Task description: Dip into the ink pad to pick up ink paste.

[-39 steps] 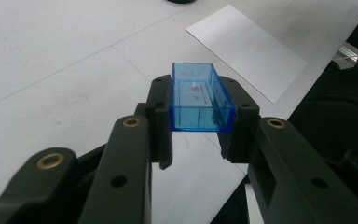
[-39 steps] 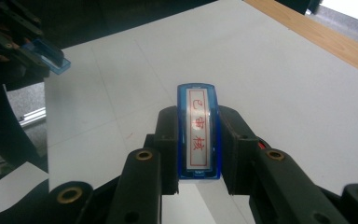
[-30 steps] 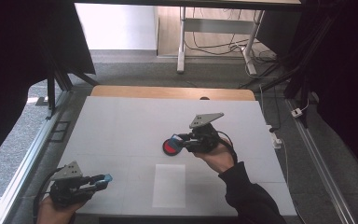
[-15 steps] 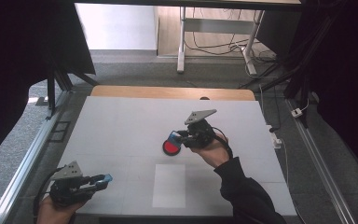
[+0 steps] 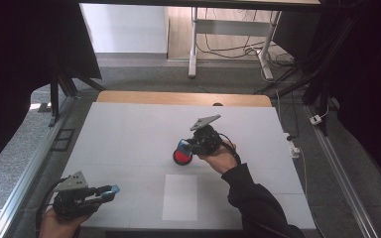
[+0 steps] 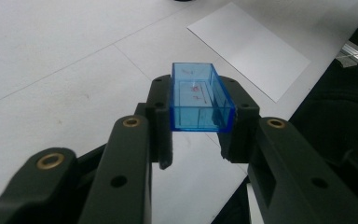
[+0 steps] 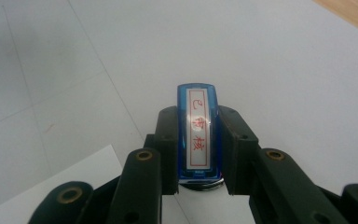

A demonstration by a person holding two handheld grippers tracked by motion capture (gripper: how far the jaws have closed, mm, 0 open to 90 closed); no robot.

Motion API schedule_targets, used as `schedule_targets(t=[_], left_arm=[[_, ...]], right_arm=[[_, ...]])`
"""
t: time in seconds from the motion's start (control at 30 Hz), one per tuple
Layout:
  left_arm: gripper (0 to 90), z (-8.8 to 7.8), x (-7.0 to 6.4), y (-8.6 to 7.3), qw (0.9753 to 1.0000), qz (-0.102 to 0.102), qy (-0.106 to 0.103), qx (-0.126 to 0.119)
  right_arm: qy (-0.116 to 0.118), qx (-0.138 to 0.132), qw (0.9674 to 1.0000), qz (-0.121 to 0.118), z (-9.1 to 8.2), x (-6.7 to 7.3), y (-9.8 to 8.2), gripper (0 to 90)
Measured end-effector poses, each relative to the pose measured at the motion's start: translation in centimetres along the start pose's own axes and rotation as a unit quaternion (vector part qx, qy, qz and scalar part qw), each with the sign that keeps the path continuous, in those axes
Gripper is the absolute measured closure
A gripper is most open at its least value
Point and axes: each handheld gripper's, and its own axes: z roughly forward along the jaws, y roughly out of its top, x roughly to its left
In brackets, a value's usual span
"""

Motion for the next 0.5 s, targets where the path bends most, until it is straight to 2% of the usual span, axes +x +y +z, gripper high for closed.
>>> schedule_targets(t=[0.5], left_arm=[[68.2, 0.1, 0.0, 0.0, 1.0, 0.002, 0.0, 0.002]], right_arm=[[-0.008, 0.024, 0.9997, 0.005, 2.5, -0.7, -0.6, 71.6]])
